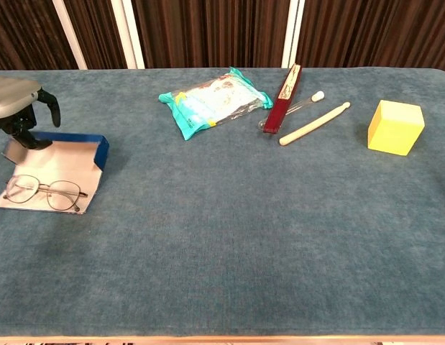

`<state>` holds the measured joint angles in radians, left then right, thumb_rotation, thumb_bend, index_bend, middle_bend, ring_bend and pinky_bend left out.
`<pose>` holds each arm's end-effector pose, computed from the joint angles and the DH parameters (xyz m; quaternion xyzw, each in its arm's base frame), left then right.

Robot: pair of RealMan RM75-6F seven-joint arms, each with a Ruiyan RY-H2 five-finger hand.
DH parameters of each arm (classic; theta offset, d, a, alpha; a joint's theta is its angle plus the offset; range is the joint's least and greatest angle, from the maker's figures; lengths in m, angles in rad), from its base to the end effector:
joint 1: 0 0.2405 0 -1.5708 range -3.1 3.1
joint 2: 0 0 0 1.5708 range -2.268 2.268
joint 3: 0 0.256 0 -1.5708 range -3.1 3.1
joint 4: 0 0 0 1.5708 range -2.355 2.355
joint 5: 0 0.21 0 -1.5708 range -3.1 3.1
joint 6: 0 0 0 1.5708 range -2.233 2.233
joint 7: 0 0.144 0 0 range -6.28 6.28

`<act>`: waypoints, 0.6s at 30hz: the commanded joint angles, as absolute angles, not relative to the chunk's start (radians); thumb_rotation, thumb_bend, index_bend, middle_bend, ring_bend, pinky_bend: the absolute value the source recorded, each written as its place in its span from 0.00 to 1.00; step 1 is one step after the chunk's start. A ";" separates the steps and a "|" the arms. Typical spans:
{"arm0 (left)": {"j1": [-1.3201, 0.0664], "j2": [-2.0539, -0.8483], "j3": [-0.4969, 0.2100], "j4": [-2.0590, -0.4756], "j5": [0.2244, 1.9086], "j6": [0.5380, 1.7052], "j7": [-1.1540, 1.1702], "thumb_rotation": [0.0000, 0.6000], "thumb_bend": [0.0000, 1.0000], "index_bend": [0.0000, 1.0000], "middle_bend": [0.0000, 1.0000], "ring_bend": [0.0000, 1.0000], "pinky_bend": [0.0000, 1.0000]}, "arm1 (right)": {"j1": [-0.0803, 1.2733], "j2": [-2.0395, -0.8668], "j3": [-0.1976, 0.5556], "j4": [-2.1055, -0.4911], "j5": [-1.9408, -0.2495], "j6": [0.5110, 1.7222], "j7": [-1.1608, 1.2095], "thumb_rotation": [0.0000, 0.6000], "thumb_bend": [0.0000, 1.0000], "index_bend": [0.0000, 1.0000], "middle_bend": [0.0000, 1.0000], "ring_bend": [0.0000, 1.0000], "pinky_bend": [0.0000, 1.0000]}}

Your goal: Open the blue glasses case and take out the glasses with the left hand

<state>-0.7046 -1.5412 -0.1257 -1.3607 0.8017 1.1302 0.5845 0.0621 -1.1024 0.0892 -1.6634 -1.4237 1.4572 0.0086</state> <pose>-0.2306 0.3585 0.0196 -0.6736 -0.3699 -0.2494 0.5892 -0.3143 -0.1811 0.1653 0.5563 -0.4210 0.3879 0.6024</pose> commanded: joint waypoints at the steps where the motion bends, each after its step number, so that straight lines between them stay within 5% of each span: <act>1: -0.704 -1.540 -0.137 -1.367 0.788 1.121 0.593 1.00 0.14 0.29 1.00 0.95 0.96 | 0.062 -1.102 0.090 -1.664 -1.422 1.457 0.010 1.00 0.22 0.00 0.00 0.00 0.22; 8: -0.688 -1.508 -0.142 -1.412 0.787 1.125 0.601 1.00 0.13 0.30 1.00 0.95 0.96 | 0.062 -1.101 0.090 -1.664 -1.423 1.457 0.013 1.00 0.22 0.00 0.00 0.00 0.22; 18: -0.640 -1.366 -0.094 -1.652 0.888 1.134 0.573 1.00 0.20 0.48 1.00 0.98 0.98 | 0.061 -1.103 0.089 -1.663 -1.426 1.460 0.007 1.00 0.22 0.00 0.00 0.00 0.22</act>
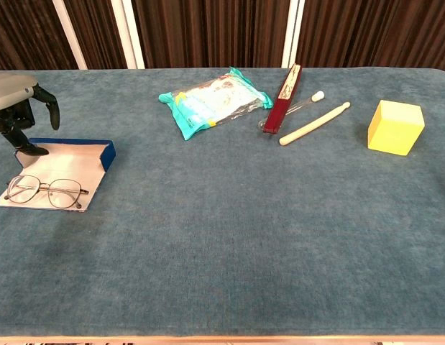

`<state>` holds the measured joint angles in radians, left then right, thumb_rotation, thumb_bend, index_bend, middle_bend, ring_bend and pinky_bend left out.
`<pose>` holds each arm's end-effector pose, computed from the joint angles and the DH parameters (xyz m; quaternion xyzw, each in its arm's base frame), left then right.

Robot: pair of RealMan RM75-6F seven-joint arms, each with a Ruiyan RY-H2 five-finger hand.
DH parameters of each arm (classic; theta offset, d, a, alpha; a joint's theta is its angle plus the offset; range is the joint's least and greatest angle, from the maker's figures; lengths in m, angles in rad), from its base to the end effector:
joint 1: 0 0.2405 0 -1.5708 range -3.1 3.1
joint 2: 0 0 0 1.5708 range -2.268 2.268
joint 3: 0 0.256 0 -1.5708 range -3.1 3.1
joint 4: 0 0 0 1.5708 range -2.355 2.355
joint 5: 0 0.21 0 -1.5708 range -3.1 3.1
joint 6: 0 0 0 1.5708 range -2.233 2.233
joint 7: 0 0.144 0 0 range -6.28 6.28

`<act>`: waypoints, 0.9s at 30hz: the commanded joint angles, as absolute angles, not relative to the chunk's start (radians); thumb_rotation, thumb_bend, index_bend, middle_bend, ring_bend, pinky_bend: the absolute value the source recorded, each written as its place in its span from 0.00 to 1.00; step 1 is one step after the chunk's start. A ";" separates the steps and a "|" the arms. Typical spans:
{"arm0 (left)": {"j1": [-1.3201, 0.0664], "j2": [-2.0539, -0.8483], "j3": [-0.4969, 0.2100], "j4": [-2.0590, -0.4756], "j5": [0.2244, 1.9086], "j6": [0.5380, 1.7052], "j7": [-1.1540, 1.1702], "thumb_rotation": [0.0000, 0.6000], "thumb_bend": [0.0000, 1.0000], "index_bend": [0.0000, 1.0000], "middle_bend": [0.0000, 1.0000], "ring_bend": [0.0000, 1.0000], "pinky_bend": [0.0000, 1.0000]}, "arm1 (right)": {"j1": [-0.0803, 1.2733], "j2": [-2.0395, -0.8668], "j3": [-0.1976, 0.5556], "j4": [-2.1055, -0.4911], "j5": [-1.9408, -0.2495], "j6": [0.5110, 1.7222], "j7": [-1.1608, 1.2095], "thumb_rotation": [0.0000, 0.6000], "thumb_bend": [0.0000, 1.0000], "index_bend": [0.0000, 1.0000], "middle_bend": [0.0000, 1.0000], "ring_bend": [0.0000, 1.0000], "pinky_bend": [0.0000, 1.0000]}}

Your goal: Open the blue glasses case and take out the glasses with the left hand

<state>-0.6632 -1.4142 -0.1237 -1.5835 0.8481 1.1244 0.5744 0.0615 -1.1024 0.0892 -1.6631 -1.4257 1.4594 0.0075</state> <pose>-0.2150 0.3334 0.0373 -0.6902 -0.3893 -0.2680 0.5479 -0.3141 -0.1809 0.1655 0.5567 -0.4196 0.3882 0.6027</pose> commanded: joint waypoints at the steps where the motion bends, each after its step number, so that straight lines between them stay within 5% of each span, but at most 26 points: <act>1: -0.635 -1.358 -0.087 -1.667 0.890 1.134 0.574 1.00 0.20 0.48 1.00 0.98 0.98 | 0.061 -1.103 0.089 -1.663 -1.426 1.460 0.007 1.00 0.22 0.00 0.00 0.00 0.22; 27: -0.611 -1.442 -0.058 -1.587 0.793 1.107 0.622 1.00 0.31 0.50 1.00 0.98 0.98 | 0.060 -1.103 0.090 -1.665 -1.425 1.462 0.008 1.00 0.22 0.00 0.00 0.00 0.22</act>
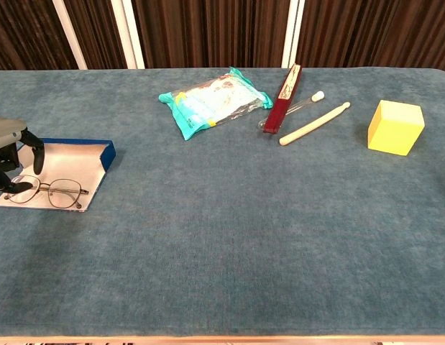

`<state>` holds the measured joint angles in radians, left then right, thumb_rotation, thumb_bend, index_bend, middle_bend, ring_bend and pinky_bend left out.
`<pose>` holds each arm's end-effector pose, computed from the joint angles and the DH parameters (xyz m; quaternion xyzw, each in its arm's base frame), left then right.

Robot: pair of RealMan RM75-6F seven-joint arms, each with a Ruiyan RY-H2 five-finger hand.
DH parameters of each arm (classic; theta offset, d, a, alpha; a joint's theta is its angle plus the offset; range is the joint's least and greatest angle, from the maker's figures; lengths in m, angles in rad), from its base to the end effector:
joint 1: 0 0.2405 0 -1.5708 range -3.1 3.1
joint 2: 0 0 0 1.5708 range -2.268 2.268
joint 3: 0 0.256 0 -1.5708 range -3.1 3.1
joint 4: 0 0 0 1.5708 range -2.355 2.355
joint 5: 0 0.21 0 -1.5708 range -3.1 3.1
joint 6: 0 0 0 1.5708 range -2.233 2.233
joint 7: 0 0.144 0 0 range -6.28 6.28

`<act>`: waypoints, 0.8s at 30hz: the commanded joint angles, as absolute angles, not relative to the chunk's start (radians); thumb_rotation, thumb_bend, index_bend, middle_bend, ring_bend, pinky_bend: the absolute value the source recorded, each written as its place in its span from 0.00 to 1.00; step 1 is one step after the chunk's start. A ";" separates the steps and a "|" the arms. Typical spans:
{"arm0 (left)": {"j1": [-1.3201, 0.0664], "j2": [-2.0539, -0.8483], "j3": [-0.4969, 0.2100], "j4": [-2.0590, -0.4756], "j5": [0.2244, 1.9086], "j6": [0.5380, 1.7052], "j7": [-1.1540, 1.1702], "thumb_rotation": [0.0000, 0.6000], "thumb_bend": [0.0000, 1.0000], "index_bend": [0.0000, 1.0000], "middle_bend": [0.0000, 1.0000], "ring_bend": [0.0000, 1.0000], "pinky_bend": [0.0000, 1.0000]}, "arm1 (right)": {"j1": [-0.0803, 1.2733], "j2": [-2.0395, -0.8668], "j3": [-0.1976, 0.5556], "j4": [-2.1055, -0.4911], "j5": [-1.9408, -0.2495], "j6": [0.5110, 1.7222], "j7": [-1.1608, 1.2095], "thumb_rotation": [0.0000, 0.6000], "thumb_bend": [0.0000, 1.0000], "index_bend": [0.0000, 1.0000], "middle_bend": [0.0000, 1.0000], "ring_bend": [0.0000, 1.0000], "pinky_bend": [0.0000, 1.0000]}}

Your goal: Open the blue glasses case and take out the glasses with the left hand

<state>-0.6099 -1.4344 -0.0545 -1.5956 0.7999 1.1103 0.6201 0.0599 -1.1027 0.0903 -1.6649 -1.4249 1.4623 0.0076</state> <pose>-0.2440 0.3016 0.0184 -0.7012 -0.4203 -0.2060 0.5378 -0.3138 -0.1806 0.1658 0.5550 -0.4197 0.3894 0.6035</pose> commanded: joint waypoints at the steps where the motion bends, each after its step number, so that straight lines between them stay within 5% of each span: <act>1: -0.612 -1.446 -0.060 -1.583 0.790 1.106 0.624 1.00 0.32 0.50 1.00 0.98 0.98 | 0.060 -1.103 0.090 -1.665 -1.425 1.462 0.008 1.00 0.22 0.00 0.00 0.00 0.22; 24: -0.622 -1.499 -0.078 -1.548 0.772 1.090 0.631 1.00 0.34 0.52 1.00 0.98 0.98 | 0.060 -1.101 0.090 -1.667 -1.426 1.461 0.013 1.00 0.22 0.00 0.00 0.00 0.22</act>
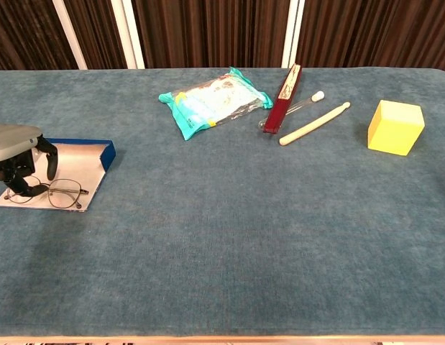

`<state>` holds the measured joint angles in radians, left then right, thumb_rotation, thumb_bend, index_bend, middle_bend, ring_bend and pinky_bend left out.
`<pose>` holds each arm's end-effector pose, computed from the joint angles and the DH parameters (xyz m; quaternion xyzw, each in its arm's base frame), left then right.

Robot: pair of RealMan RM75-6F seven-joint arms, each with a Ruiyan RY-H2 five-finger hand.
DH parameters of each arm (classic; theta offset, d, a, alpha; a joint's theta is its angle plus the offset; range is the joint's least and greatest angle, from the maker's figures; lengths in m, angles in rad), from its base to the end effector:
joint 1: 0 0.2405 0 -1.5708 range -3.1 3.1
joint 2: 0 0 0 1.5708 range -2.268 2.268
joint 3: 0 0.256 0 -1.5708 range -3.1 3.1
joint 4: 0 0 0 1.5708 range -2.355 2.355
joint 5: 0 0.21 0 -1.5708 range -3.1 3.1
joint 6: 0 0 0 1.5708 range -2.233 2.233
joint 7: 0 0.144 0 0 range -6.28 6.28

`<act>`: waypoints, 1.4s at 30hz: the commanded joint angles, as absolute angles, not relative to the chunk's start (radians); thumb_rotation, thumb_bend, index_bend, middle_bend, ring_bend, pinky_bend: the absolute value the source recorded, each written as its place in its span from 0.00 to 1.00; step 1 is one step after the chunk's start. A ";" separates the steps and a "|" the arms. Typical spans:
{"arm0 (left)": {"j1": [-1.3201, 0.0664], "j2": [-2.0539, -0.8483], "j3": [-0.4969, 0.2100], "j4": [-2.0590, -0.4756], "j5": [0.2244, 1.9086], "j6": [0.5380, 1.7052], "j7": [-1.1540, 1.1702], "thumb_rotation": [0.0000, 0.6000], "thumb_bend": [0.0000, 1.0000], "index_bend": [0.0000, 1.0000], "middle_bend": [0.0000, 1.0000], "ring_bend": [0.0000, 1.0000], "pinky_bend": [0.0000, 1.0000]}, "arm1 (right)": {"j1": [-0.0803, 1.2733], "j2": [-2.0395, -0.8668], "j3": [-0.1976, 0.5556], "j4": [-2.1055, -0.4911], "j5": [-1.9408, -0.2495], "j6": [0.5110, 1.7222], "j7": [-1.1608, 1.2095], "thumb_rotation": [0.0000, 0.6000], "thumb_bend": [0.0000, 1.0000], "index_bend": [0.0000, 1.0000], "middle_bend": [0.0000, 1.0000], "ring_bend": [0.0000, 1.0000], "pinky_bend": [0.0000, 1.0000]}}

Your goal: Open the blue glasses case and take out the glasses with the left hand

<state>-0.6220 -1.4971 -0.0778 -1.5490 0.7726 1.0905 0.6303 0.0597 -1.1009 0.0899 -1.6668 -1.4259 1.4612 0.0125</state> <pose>-0.2382 0.3064 0.0005 -0.6988 -0.4321 -0.2087 0.5305 -0.3136 -0.1804 0.1660 0.5546 -0.4214 0.3906 0.6019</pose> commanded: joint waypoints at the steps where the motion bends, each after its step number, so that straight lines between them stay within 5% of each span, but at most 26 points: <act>1: -0.622 -1.500 -0.078 -1.547 0.771 1.089 0.630 1.00 0.34 0.52 1.00 0.98 0.98 | 0.060 -1.101 0.090 -1.667 -1.426 1.461 0.013 1.00 0.22 0.00 0.00 0.00 0.22; 28: -0.615 -1.511 -0.083 -1.536 0.765 1.089 0.623 1.00 0.44 0.60 1.00 0.98 0.98 | 0.059 -1.101 0.091 -1.668 -1.425 1.463 0.015 1.00 0.22 0.00 0.00 0.00 0.22; 42: -0.660 -1.505 -0.139 -1.669 0.728 1.091 0.651 1.00 0.44 0.59 1.00 0.98 0.98 | 0.060 -1.099 0.091 -1.669 -1.425 1.460 0.020 1.00 0.22 0.00 0.00 0.00 0.22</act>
